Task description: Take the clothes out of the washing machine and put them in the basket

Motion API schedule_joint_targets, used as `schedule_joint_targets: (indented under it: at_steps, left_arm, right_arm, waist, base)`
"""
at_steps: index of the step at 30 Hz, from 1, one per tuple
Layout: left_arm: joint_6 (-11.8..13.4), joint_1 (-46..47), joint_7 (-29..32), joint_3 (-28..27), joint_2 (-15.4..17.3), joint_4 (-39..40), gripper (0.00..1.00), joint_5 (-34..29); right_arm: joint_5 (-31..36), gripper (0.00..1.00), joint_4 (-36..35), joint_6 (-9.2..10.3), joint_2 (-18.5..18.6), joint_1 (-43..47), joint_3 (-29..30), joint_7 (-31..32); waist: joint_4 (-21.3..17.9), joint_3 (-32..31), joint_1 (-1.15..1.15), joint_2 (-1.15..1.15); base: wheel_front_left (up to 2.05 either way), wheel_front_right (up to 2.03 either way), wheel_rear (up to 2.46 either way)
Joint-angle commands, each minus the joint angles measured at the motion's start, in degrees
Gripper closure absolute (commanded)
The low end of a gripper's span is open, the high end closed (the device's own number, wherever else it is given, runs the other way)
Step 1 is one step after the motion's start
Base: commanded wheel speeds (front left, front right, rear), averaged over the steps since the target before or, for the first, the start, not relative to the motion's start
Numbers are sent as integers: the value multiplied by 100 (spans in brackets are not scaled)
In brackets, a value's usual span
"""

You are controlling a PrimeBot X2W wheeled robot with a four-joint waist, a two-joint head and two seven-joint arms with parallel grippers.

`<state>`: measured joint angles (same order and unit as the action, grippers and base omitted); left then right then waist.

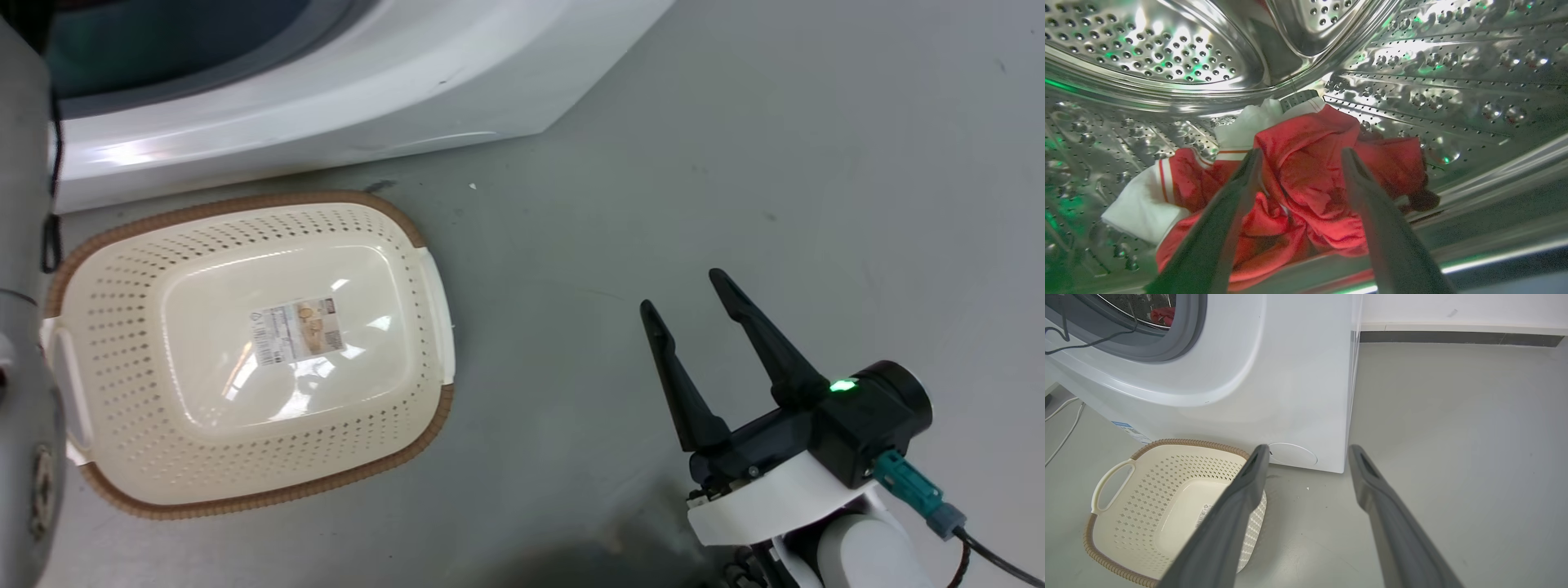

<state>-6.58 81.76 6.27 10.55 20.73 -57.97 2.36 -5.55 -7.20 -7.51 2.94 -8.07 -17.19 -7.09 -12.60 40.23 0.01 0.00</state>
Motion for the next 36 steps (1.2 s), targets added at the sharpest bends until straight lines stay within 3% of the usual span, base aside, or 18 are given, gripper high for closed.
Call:
schedule_joint_targets:
  at_steps: [1, 19, 20, 21, 22, 28, 36]
  left_arm:
    - [-34, 182, 140, 41, 58, -109, 0, 39]
    - [-77, 900, 1579, 401, 676, -1051, 0, 106]
    - [-59, 908, 1573, 402, 686, -1048, 25, 119]
    - [-53, 908, 1581, 408, 693, -1057, 76, 125]
    - [-37, 908, 1577, 403, 706, -1066, 100, 138]
    - [206, 812, 934, 403, 788, -813, 100, 156]
    - [410, 499, -480, 300, 714, -497, 100, 327]
  right_arm:
    - [-54, 0, -19, 4, -11, 12, -53, -56]
    - [-377, 0, 21, 4, -11, 99, -649, -255]
    - [-380, 0, 39, 4, -11, 88, -647, -253]
    - [-392, 0, 51, 4, -11, 73, -651, -262]
    - [-410, 0, 61, 4, -11, 64, -661, -275]
    - [-422, 0, 91, 4, -11, -8, -656, -291]
    - [-377, 0, 108, 4, -12, -109, -462, -239]
  waist:
    - [-132, 118, -1, 0]
    - [-745, 495, -1, 0]
    - [-757, 506, -1, 0]
    - [-766, 511, -1, 0]
    - [-772, 509, -1, 0]
    - [-758, 487, -1, 0]
    - [-615, 329, -1, 0]
  base:
    - [0, 0, 0]
    - [0, 0, 0]
    - [0, 0, 0]
    - [0, 0, 0]
    - [0, 0, 0]
    - [0, 0, 0]
    - [0, 0, 0]
